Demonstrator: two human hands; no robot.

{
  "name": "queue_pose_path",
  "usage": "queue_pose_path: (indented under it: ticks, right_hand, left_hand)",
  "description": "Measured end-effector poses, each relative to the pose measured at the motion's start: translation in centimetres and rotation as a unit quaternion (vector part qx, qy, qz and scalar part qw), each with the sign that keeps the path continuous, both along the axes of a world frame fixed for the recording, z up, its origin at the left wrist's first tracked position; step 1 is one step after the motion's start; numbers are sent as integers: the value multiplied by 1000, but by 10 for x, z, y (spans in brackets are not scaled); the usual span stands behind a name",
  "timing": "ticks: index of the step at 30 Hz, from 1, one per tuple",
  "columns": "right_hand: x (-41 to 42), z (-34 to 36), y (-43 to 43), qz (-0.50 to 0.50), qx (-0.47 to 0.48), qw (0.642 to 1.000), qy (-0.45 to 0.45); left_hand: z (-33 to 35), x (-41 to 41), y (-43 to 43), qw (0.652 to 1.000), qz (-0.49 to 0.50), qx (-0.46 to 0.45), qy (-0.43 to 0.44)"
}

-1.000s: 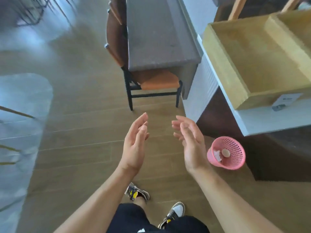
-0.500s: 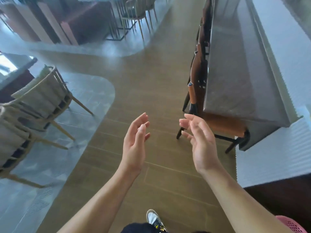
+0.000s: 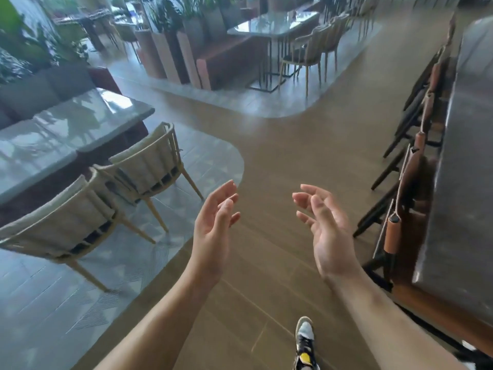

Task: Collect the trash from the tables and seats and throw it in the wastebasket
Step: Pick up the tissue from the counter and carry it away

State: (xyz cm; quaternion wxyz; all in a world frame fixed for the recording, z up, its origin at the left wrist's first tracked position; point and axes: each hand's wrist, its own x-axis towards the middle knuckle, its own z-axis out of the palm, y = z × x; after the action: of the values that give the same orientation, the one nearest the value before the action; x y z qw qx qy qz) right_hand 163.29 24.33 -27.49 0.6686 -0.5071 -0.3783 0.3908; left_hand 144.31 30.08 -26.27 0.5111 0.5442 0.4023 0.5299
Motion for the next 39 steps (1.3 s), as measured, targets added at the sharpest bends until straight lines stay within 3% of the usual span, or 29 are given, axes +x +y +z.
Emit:
queue_pose_path:
  ticks: [17,39]
  right_hand:
    - [38,36,307,212,42,976,20]
    - [-75,34,723,320,49,946,19]
  left_hand:
    - [40,32,204,975,219,25,-1]
    - [28,-67,593,948,315,40,-1]
